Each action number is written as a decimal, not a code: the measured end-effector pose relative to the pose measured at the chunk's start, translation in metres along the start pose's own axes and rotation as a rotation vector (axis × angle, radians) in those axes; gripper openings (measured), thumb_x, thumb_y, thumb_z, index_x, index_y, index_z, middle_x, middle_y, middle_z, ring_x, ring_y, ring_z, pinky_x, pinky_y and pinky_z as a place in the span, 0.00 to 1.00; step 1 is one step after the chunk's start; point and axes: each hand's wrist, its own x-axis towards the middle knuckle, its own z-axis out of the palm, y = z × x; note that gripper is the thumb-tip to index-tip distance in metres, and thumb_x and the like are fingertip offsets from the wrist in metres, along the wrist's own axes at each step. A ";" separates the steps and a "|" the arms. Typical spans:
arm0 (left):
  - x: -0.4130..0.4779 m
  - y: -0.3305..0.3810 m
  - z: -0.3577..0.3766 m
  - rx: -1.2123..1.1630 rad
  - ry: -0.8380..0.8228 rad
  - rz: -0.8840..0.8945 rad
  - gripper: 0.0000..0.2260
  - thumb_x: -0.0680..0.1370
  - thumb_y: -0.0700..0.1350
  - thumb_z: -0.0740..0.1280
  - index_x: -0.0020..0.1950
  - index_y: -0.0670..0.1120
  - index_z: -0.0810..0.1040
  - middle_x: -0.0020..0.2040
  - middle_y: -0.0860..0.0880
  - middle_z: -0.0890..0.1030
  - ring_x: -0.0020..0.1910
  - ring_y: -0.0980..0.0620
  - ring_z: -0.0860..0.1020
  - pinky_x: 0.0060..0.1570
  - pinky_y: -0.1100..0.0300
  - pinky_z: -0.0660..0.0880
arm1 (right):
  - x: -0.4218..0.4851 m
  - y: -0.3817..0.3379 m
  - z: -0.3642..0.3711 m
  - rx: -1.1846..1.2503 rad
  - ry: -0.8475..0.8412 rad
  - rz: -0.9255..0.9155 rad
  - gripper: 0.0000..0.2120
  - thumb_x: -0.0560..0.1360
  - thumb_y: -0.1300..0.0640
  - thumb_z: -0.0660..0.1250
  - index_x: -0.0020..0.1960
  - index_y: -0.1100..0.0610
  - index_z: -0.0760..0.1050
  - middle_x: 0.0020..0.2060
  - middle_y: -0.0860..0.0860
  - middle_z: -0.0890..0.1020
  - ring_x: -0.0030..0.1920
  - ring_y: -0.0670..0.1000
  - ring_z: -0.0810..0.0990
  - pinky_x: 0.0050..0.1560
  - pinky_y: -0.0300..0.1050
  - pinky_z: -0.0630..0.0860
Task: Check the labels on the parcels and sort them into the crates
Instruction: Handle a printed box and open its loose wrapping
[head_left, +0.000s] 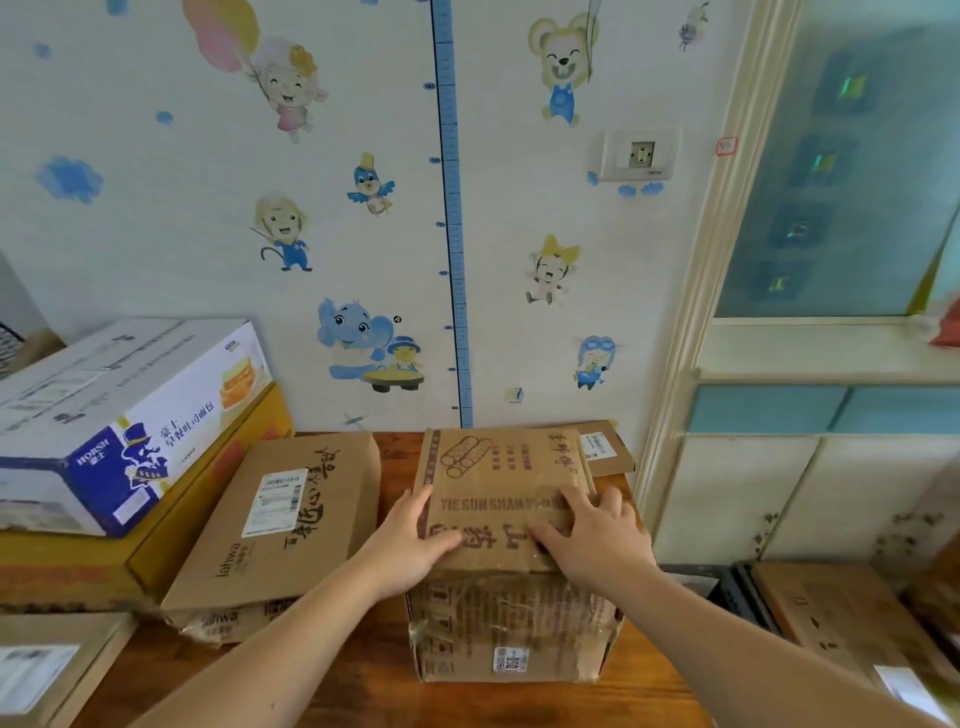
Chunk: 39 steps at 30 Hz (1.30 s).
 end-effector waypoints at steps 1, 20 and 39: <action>0.004 0.005 0.000 0.101 0.005 0.003 0.37 0.79 0.59 0.64 0.81 0.54 0.46 0.81 0.51 0.45 0.80 0.49 0.48 0.77 0.48 0.51 | 0.003 -0.002 -0.002 -0.036 0.020 -0.039 0.36 0.74 0.27 0.54 0.77 0.42 0.52 0.76 0.53 0.57 0.75 0.57 0.57 0.73 0.60 0.62; 0.033 0.013 0.013 0.744 -0.093 0.030 0.32 0.80 0.66 0.48 0.80 0.57 0.41 0.79 0.53 0.35 0.77 0.50 0.32 0.76 0.42 0.41 | 0.022 -0.021 0.007 -0.270 -0.175 -0.162 0.39 0.77 0.28 0.44 0.81 0.46 0.41 0.80 0.51 0.41 0.79 0.54 0.35 0.76 0.64 0.39; 0.029 0.013 0.014 0.715 -0.086 0.052 0.31 0.81 0.65 0.48 0.80 0.56 0.40 0.79 0.52 0.34 0.77 0.49 0.32 0.76 0.43 0.41 | 0.021 -0.022 0.008 -0.252 -0.165 -0.165 0.40 0.77 0.28 0.43 0.81 0.48 0.39 0.80 0.52 0.39 0.79 0.53 0.35 0.76 0.61 0.38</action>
